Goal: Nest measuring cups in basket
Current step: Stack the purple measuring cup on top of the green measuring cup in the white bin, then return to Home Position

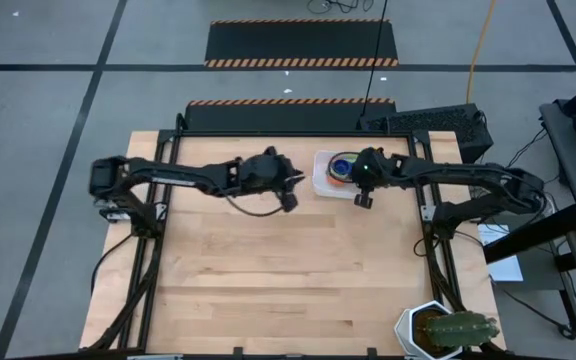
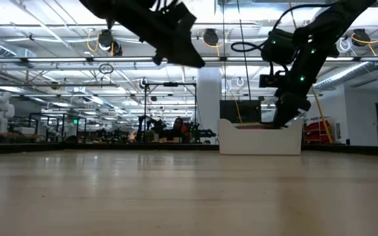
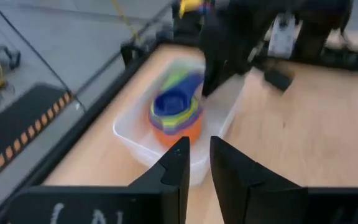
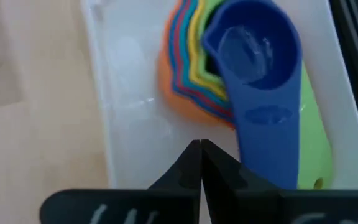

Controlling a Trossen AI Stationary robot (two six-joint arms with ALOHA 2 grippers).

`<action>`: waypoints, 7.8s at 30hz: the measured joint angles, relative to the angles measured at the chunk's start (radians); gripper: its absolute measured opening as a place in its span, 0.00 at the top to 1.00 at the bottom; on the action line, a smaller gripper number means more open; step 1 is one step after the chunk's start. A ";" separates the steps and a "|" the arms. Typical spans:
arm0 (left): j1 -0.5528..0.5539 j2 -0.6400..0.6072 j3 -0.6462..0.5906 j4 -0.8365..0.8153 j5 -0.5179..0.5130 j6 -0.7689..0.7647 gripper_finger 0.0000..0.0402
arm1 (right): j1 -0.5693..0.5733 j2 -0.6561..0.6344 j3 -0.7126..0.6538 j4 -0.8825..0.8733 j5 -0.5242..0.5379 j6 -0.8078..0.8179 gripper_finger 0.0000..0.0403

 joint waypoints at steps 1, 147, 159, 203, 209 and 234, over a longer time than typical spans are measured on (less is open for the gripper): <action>0.000 -0.017 -0.020 0.033 -0.001 0.000 0.85 | -0.010 0.006 0.001 0.004 0.011 -0.001 1.00; -0.182 -1.350 -1.109 0.354 0.061 0.160 0.87 | 0.540 -1.273 -0.647 0.454 -0.212 0.063 1.00; -0.182 -1.620 -1.109 0.131 0.104 0.150 0.87 | 0.540 -1.273 -0.647 0.456 -0.212 0.063 1.00; -0.182 -1.612 -1.109 0.003 0.159 0.106 0.87 | 0.540 -1.273 -0.647 0.456 -0.211 0.063 1.00; -0.182 -1.612 -1.109 0.004 0.159 0.106 0.87 | 0.540 -1.273 -0.647 0.456 -0.211 0.063 1.00; -0.182 -1.612 -1.109 0.005 0.159 0.106 0.87 | 0.540 -1.273 -0.647 0.456 -0.211 0.063 1.00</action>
